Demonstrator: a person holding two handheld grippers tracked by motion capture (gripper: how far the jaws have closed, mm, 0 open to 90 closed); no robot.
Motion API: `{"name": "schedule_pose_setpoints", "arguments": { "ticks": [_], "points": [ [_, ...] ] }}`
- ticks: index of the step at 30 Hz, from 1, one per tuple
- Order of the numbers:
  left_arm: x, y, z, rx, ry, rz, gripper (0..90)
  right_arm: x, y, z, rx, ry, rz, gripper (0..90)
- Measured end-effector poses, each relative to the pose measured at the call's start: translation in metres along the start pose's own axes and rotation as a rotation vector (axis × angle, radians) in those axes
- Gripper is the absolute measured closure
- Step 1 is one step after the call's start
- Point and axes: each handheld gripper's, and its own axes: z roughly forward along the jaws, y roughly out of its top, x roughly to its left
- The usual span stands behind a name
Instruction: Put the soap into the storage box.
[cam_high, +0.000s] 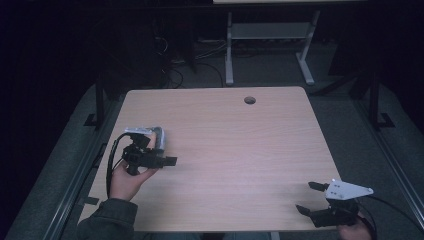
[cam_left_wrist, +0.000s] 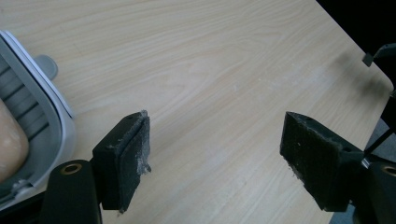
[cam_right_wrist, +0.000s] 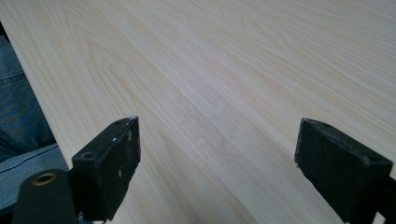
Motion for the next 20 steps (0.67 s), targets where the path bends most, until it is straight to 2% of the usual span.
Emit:
{"name": "schedule_pose_setpoints", "arguments": {
  "ticks": [5, 9, 20],
  "points": [
    [-0.003, -0.006, -0.001, -0.005, -0.009, 0.009, 23.7, 0.0, 0.0, 0.0, 0.002, 0.0, 0.001, 13.8],
    [-0.007, -0.017, -0.001, -0.001, -0.014, 0.015, 23.7, 0.0, 0.0, 0.0, 0.003, 0.001, -0.004, 13.8],
    [-0.009, -0.057, -0.005, -0.001, -0.02, 0.005, 23.3, 0.0, 0.0, 0.002, 0.004, 0.002, -0.014, 13.8]
  ]
}}
